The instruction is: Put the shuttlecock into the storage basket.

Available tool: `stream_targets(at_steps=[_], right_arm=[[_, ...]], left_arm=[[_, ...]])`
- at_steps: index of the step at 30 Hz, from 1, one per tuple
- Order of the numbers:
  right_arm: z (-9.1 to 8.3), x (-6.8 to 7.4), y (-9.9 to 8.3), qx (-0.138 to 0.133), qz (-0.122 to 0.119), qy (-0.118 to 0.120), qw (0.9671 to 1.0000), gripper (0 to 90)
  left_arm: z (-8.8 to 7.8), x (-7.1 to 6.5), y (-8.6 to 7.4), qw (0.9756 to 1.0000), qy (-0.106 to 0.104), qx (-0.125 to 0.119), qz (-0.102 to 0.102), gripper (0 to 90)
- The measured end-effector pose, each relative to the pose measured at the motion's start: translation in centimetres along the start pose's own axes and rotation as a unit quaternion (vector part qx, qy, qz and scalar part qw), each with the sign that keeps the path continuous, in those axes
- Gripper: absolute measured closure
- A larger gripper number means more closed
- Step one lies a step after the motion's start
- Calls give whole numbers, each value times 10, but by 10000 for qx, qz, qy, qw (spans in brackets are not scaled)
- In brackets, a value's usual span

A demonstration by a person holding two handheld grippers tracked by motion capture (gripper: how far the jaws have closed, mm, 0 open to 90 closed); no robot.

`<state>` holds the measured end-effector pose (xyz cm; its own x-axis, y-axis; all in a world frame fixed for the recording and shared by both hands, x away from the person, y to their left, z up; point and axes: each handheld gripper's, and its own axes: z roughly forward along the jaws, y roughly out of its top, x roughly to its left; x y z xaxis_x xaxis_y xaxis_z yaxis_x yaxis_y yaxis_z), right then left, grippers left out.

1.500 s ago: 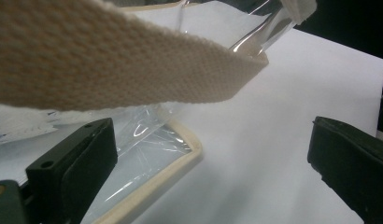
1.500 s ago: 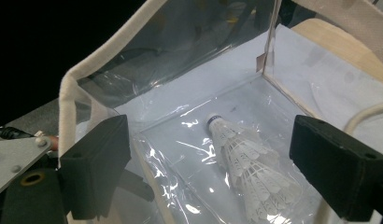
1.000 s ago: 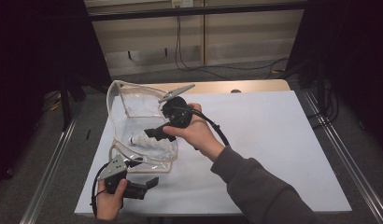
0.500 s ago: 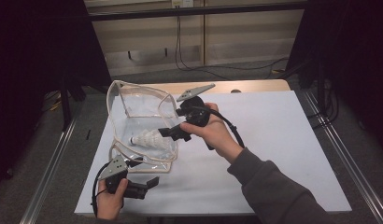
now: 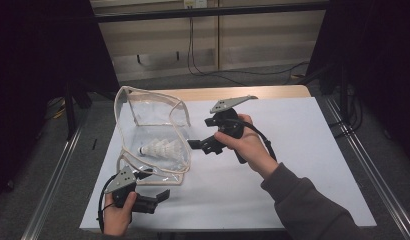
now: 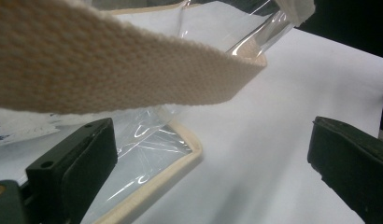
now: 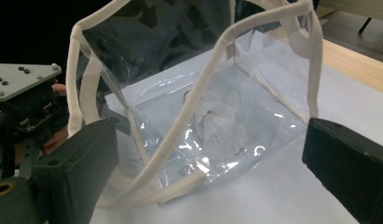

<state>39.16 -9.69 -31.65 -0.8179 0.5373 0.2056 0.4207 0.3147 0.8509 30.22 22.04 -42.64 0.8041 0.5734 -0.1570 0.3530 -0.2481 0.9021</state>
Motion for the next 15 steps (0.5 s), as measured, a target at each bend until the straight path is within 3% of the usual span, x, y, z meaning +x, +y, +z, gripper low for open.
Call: stream_targets(at_steps=[15], right_arm=[[-17,-13,-29,-76,35,-64,9999,32]], left_arm=[[0,0,0,10000,4,8,10,15]])
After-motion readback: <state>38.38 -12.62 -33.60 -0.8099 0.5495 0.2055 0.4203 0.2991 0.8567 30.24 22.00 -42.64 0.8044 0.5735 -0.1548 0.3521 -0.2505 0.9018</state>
